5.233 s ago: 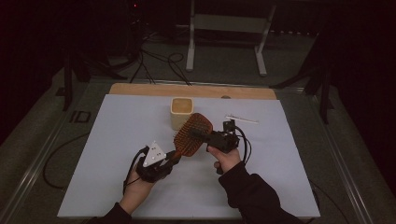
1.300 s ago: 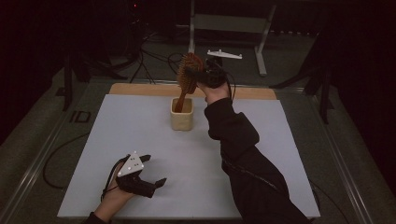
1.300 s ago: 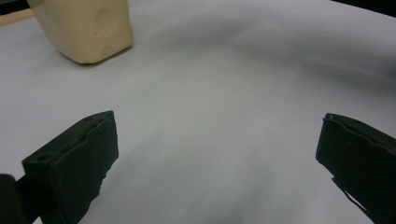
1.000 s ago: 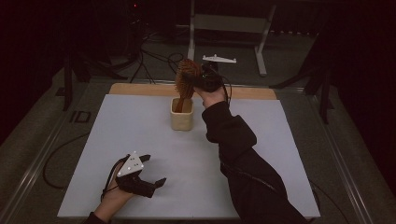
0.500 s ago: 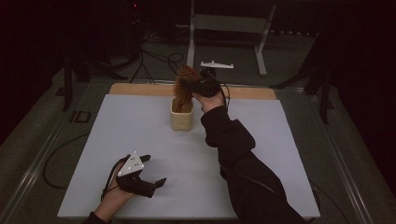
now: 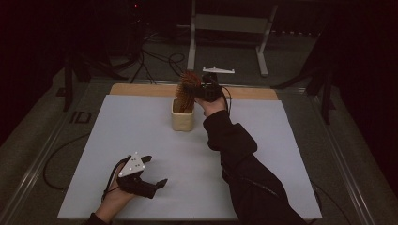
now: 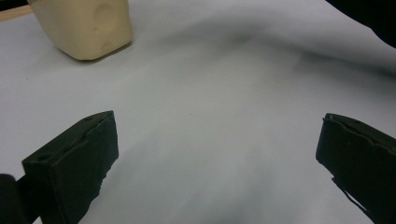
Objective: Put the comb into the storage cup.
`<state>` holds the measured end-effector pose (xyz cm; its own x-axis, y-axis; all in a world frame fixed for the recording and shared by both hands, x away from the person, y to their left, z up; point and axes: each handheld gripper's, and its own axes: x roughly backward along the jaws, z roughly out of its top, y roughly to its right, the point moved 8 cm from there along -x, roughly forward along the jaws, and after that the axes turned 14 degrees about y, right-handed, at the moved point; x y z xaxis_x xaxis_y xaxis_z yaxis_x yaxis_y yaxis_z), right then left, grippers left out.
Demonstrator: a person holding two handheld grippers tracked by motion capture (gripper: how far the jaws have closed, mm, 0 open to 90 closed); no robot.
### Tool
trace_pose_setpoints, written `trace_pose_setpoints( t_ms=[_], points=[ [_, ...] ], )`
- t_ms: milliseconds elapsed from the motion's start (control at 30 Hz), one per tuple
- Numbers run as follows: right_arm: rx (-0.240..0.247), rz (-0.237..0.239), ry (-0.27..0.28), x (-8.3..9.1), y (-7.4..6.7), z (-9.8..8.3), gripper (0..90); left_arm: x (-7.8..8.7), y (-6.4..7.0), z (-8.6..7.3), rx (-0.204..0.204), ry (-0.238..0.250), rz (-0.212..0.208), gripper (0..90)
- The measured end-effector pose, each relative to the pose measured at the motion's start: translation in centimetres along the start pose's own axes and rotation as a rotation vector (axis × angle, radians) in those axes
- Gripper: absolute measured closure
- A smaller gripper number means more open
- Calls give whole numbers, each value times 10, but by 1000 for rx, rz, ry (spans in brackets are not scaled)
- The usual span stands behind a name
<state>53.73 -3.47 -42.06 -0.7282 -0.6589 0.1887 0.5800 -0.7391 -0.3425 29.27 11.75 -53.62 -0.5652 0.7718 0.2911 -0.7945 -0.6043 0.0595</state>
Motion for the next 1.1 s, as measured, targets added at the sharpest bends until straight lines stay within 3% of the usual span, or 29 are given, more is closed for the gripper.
trace_pose_setpoints(
  t_ms=[133,333,433,533,700,1100],
  points=[
    [-4,9,-3,1,3,0,503,0,0,0,2,0,-1,0],
    [-4,-17,-15,5,9,-2,419,-1,1,0,4,1,-3,0],
    [-23,-20,-24,7,14,-3,300,-2,1,0,4,0,-4,0],
    [-8,-13,-24,11,17,-1,117,-2,1,-1,5,-2,-6,0],
    [13,15,-32,18,16,3,90,-2,2,0,4,-1,-8,0],
    [79,24,-36,29,16,8,91,-2,3,1,0,-2,-10,0]
  ],
)
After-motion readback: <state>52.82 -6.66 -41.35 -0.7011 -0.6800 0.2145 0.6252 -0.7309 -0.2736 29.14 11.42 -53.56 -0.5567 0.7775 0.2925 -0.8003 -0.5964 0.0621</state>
